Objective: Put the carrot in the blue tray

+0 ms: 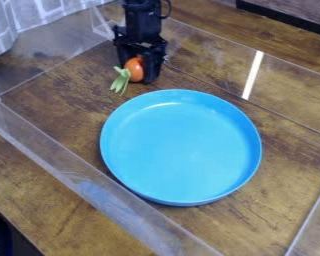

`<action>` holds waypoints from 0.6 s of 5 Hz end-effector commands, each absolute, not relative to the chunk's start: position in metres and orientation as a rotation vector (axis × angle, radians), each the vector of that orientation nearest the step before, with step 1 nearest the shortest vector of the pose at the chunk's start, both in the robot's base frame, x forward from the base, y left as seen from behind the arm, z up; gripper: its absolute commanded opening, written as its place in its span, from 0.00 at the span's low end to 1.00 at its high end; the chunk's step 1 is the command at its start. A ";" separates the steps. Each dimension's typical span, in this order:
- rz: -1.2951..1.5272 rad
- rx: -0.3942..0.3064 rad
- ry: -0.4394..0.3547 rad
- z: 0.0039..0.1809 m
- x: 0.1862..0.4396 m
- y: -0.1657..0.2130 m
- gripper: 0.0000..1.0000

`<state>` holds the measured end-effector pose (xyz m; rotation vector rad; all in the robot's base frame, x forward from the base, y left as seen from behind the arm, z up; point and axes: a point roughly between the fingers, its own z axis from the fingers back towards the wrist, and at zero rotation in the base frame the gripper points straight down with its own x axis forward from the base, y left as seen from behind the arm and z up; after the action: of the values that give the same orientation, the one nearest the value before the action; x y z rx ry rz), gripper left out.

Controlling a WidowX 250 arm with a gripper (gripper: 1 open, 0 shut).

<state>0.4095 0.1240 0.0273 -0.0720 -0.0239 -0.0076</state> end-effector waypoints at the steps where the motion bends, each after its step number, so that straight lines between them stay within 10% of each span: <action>1: -0.032 -0.050 -0.106 0.067 0.416 0.119 0.00; 3: -0.047 -0.052 -0.102 0.072 0.414 0.114 0.00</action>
<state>0.4046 0.1220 0.0261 -0.0822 -0.0003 -0.0182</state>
